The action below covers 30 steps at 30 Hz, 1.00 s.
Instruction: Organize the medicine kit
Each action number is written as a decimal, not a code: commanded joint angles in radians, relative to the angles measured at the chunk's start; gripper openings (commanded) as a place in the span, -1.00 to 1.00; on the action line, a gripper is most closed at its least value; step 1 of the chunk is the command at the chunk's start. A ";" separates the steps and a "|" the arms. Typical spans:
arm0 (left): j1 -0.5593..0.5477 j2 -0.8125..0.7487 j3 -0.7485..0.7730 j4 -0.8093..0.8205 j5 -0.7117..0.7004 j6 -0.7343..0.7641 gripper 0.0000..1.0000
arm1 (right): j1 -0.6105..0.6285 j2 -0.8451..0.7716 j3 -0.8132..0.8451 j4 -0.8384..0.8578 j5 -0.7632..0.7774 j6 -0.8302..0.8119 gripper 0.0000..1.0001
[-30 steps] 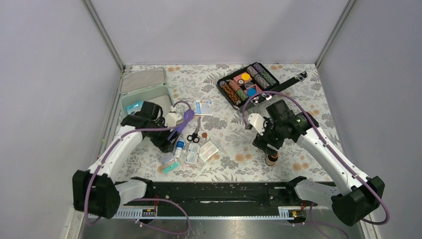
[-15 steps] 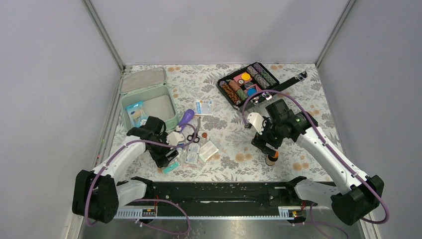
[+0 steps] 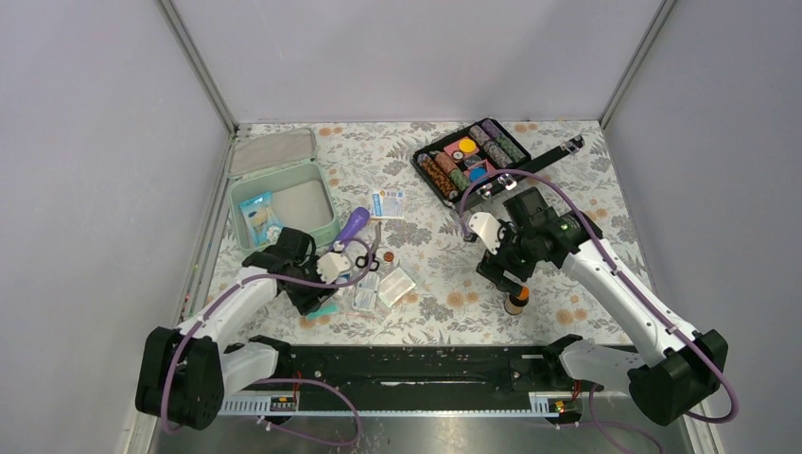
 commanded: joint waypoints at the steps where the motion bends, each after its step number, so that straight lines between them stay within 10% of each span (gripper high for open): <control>1: -0.004 -0.100 0.045 -0.104 0.115 0.079 -0.01 | -0.003 0.003 0.026 0.010 -0.023 0.018 0.64; 11: 0.010 -0.165 0.312 -0.342 0.279 0.081 -0.08 | -0.003 0.011 0.030 0.010 -0.041 0.031 0.64; 25: 0.251 0.252 0.745 -0.266 0.242 -0.025 -0.01 | -0.004 -0.024 0.025 0.027 -0.025 0.011 0.64; 30: 0.326 0.116 0.575 -0.316 0.270 0.071 0.18 | -0.004 -0.052 -0.011 0.044 -0.011 0.009 0.65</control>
